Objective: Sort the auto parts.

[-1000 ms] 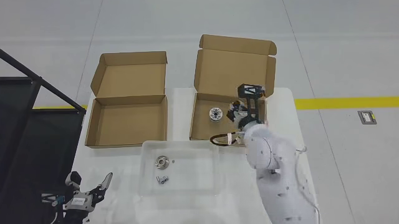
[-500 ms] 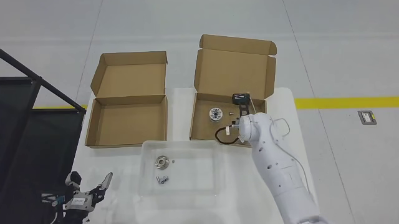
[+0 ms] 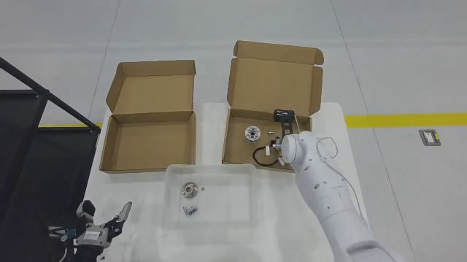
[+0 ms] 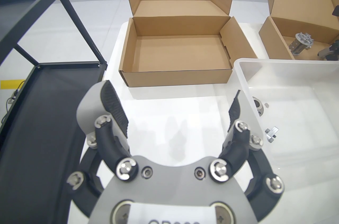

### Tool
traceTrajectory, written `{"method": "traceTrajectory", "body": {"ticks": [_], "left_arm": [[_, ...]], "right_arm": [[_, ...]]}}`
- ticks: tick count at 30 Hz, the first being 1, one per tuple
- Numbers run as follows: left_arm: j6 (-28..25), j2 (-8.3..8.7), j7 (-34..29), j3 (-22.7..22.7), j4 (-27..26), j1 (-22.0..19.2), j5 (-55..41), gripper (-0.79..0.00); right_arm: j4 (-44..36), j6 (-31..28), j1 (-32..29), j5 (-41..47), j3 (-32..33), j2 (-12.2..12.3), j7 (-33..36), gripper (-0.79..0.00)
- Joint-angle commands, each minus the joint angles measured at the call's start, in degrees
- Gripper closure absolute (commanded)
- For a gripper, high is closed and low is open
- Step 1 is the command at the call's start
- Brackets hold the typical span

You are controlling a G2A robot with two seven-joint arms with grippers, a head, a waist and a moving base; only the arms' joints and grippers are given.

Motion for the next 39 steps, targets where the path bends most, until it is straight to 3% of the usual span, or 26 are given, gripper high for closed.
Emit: {"method": "traceTrajectory", "body": {"ticks": [1,9,14,19,20,21,22,33,34,39], "left_arm": [[0.0,0.0,0.0,0.0,0.0,0.0,0.0,-0.785],[0.0,0.0,0.0,0.0,0.0,0.0,0.0,-0.785],[0.0,0.0,0.0,0.0,0.0,0.0,0.0,-0.785],[0.0,0.0,0.0,0.0,0.0,0.0,0.0,-0.785],[0.0,0.0,0.0,0.0,0.0,0.0,0.0,-0.785],[0.0,0.0,0.0,0.0,0.0,0.0,0.0,-0.785],[0.0,0.0,0.0,0.0,0.0,0.0,0.0,-0.785],[-2.1,-0.16,4.0,0.9,-2.0,0.7,2.9,-0.785],[-1.8,-0.13,5.1,0.6,-2.3,0.7,4.7,-0.785],[-4.8,0.28,7.2,-2.2,-3.4,-0.4,9.2,-0.785]], "right_arm": [[-1.7,0.3,-0.6,-0.3,-0.1,0.1,0.2,-0.268],[-19.4,-1.1,-8.4,-0.2,1.6,1.2,2.5,-0.262],[-37.4,-8.8,-17.7,6.8,5.0,2.2,3.6,-0.24],[-51.3,-16.3,-26.1,13.5,6.9,3.0,4.0,-0.348],[-53.2,-17.6,-27.3,14.8,7.0,3.1,3.9,-0.376],[-55.0,-18.6,-28.4,15.9,7.1,3.3,3.7,-0.542],[-56.7,-19.7,-29.4,17.1,7.0,3.3,3.6,-0.785],[-58.3,-20.8,-30.4,18.3,6.8,3.4,3.6,-0.785],[-58.3,-22.2,-30.9,18.9,6.4,3.5,3.0,-0.785],[-58.8,-41.5,-34.9,27.2,8.0,4.7,-1.6,-0.785]]}}
